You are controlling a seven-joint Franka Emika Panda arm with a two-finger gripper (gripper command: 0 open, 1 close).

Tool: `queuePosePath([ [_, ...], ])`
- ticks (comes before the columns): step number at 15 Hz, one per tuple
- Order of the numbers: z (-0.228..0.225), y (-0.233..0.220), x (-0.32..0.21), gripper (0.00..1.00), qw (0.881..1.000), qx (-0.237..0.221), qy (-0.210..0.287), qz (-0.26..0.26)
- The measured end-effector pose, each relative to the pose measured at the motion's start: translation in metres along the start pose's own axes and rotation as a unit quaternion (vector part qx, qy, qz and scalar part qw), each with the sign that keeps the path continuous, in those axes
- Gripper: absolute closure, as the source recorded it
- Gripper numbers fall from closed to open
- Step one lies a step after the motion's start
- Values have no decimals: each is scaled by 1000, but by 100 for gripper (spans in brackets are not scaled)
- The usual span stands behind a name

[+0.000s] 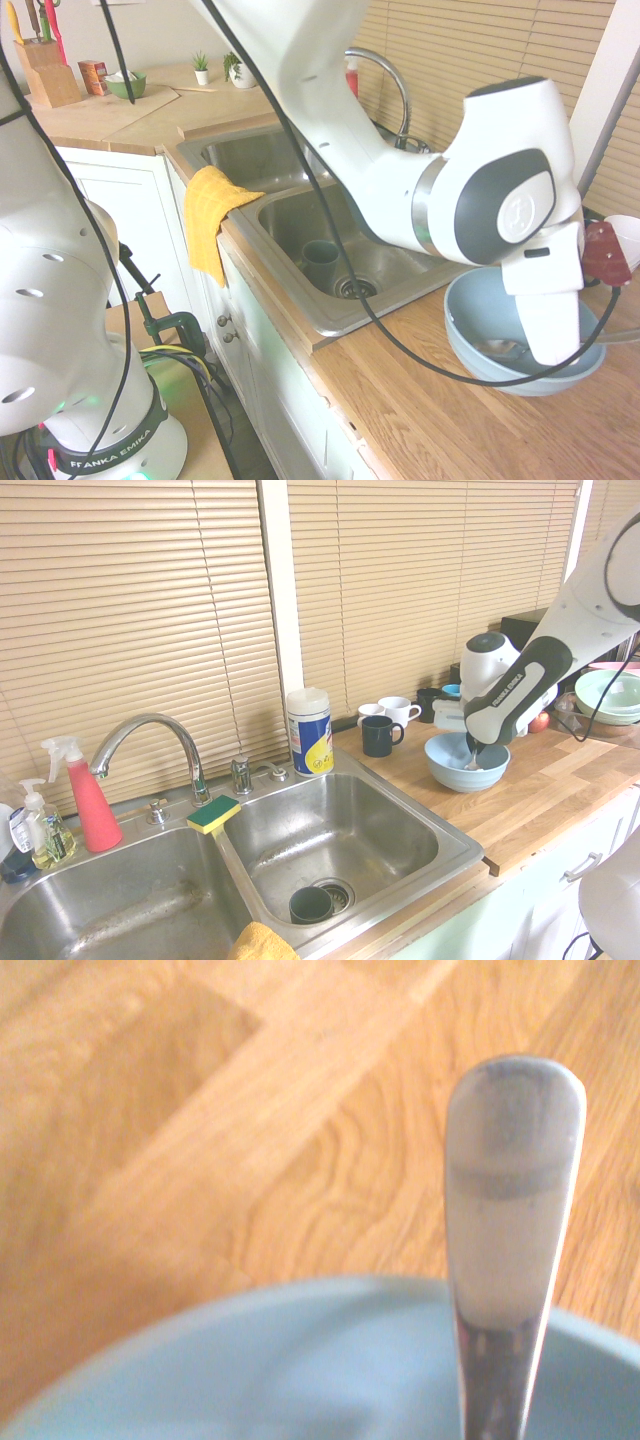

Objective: Put the spoon into the sink

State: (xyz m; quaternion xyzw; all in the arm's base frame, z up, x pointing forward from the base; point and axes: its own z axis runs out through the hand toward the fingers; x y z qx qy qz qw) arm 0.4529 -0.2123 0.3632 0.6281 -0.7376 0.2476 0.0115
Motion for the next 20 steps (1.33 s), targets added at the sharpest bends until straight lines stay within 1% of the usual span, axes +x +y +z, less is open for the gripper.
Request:
queuePosePath([
  [6, -65, -4, 18, 100, 999, 41, 13, -2],
  [8, -98, -15, 9, 100, 998, 57, 22, -15],
  [10, -137, -28, -12, 100, 996, 71, 33, -37],
  [13, -208, -47, -71, 100, 990, 99, 52, -89],
  [16, -266, -45, -153, 100, 979, 125, 73, -146],
  [18, -284, -27, -218, 100, 969, 133, 86, -189],
  [20, -280, -7, -269, 100, 958, 134, 101, -235],
])
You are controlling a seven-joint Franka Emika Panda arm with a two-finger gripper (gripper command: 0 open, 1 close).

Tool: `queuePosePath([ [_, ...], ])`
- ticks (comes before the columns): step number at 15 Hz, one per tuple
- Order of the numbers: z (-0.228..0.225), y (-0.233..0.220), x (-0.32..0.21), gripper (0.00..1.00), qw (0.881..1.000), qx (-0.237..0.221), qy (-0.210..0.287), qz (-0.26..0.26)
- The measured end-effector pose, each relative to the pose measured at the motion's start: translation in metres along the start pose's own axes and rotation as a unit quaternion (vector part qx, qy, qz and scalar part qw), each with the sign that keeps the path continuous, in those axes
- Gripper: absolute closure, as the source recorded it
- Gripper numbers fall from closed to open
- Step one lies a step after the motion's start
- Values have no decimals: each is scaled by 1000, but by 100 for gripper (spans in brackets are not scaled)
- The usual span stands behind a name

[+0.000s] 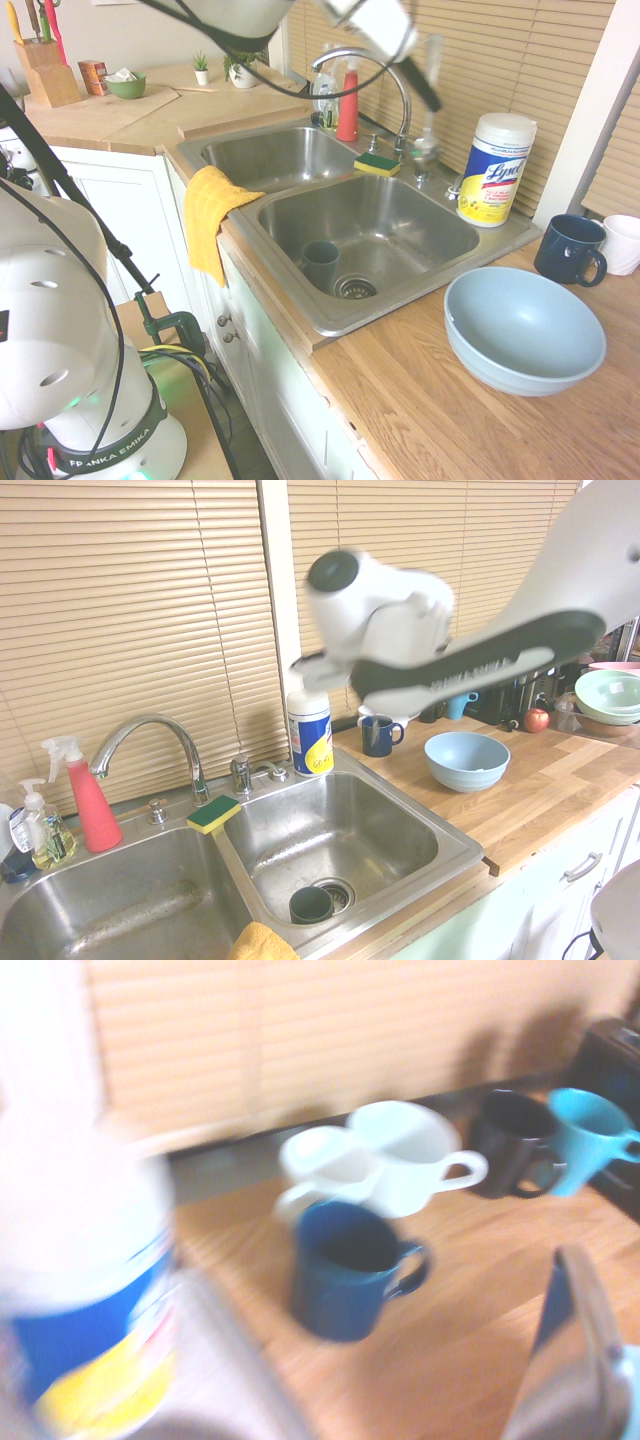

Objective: Put the spoon into the sink

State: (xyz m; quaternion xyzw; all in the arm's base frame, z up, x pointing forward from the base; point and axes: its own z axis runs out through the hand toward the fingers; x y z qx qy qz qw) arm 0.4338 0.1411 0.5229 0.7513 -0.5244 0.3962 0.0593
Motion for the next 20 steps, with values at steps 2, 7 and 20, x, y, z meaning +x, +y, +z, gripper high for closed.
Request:
queuePosePath([
  [2, 16, 3, -52, 100, 999, -9, -1, -52],
  [7, 117, 24, -163, 100, 985, -77, -45, -148],
  [20, 250, 61, -242, 0, 955, -188, -132, -189],
])
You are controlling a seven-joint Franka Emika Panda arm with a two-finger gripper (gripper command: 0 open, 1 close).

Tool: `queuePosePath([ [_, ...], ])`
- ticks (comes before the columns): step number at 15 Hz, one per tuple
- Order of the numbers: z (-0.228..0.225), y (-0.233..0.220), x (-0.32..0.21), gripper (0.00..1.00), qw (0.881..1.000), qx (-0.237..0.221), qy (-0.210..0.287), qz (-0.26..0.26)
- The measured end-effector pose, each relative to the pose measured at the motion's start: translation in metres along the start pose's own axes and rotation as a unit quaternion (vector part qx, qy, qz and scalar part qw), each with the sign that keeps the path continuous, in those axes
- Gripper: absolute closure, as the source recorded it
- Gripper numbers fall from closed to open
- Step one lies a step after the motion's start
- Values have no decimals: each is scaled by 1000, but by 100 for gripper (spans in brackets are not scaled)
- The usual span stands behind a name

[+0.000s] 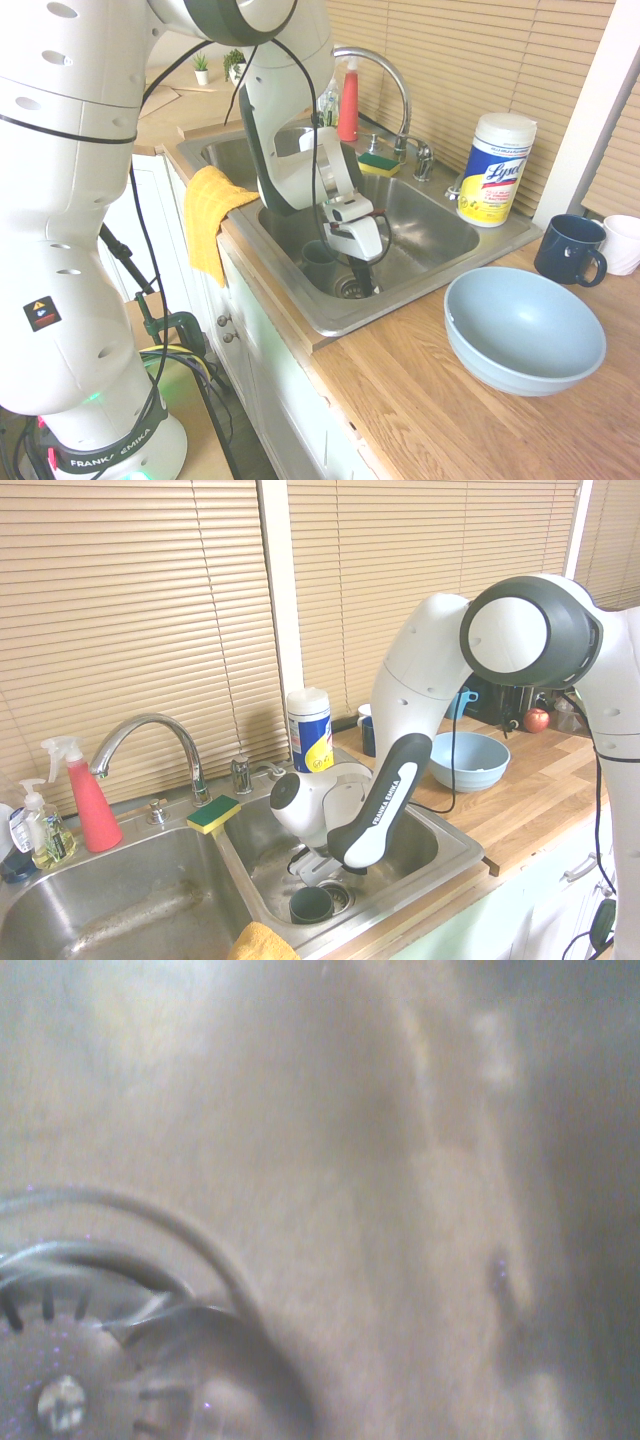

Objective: Put the spoon into the sink

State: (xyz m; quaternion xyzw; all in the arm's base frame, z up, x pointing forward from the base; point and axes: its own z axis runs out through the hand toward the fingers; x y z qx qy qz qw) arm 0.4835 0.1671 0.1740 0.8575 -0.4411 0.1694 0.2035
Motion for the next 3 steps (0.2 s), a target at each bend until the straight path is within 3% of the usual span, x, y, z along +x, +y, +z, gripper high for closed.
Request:
queuePosePath([
  [3, -17, -1, 9, 0, 1000, 15, 4, 9],
])
